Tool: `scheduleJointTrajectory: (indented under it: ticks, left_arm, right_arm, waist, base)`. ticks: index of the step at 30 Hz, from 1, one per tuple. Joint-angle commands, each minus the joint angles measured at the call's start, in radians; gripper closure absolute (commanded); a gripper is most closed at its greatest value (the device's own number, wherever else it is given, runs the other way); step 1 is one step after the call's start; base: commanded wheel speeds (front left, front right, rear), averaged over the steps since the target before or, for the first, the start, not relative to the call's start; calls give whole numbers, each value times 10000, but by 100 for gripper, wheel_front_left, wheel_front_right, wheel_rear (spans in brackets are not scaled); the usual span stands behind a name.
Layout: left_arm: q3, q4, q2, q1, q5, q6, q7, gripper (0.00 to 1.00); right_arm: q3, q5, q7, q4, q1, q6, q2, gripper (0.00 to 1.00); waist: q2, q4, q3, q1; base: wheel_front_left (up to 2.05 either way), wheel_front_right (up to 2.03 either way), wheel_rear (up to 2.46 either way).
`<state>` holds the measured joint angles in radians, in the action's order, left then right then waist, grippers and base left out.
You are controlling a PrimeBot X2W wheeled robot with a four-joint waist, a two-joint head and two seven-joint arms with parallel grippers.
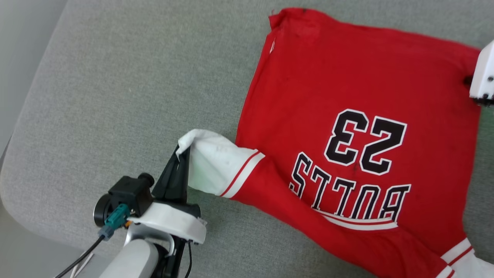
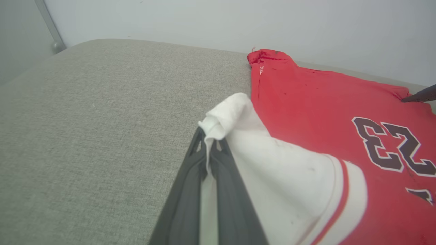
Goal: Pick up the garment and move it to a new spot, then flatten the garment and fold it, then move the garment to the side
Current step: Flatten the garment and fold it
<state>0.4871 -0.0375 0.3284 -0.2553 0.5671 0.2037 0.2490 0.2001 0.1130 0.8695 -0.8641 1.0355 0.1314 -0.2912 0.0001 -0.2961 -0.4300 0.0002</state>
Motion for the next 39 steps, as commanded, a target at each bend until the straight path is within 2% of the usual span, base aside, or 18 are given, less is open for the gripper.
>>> scheduleJointTrajectory:
  ticks: [1,5,10,14,19,24,29,30,31,32,36,39]
  left_arm:
    - [14,-34,20,131,19,65,-19,100]
    - [-62,-82,186,374,81,112,-61,100]
    - [-216,-55,448,1038,226,385,-187,100]
    - [-298,-17,653,1698,400,597,-355,100]
    - [-367,238,901,2363,532,862,-580,100]
    - [-480,613,1156,2850,608,1127,-776,100]
    - [-574,840,1343,3089,658,1279,-922,100]
    - [-610,880,1377,3125,677,1322,-943,100]
    - [-637,914,1416,3136,685,1337,-955,100]
    - [-651,946,1445,3134,679,1359,-978,100]
    - [-638,1049,1489,3040,672,1379,-1047,100]
    - [-628,1116,1502,2834,623,1347,-1088,100]
  right_arm:
    - [-69,-49,52,-159,-402,-14,-34,100]
    - [-714,223,-286,222,-489,-14,-328,100]
    - [-1656,1095,-553,914,-1717,-14,-845,100]
    - [-2123,1946,-510,1693,-3541,-14,-1318,100]
    - [-2107,2794,-131,3176,-6185,-14,-1680,100]
    - [-1401,3191,405,5068,-9054,-14,-1346,100]
    - [-300,3078,916,6837,-11508,-13,-260,100]
    - [-162,2982,982,7205,-11863,-13,-38,96]
    - [-1,3003,1002,7552,-12153,-13,277,45]
    - [117,2967,1001,7869,-12390,-13,532,0]
    - [469,2670,-6,8893,-12584,-11,1167,0]
    - [759,2377,-1775,9301,-11977,-13,1478,0]
  waist:
    - [-1,116,362,-2]
    - [-1,442,914,-2]
    - [-1,1005,1953,-2]
    - [-1,1475,2829,-2]
    - [-1,2029,3543,-2]
    - [-1,2450,3748,-2]
    - [-1,2608,3706,-2]
    - [-1,2649,3689,-2]
    - [-1,2695,3662,-2]
    - [-1,2730,3648,-2]
    - [-1,2844,3467,-2]
    - [-1,2855,3277,-2]
  base:
    - [0,0,0]
    - [0,0,0]
    - [0,0,0]
    - [0,0,0]
    - [0,0,0]
    - [0,0,0]
    - [0,0,0]
    - [0,0,0]
    - [0,0,0]
    - [0,0,0]
    - [0,0,0]
    - [0,0,0]
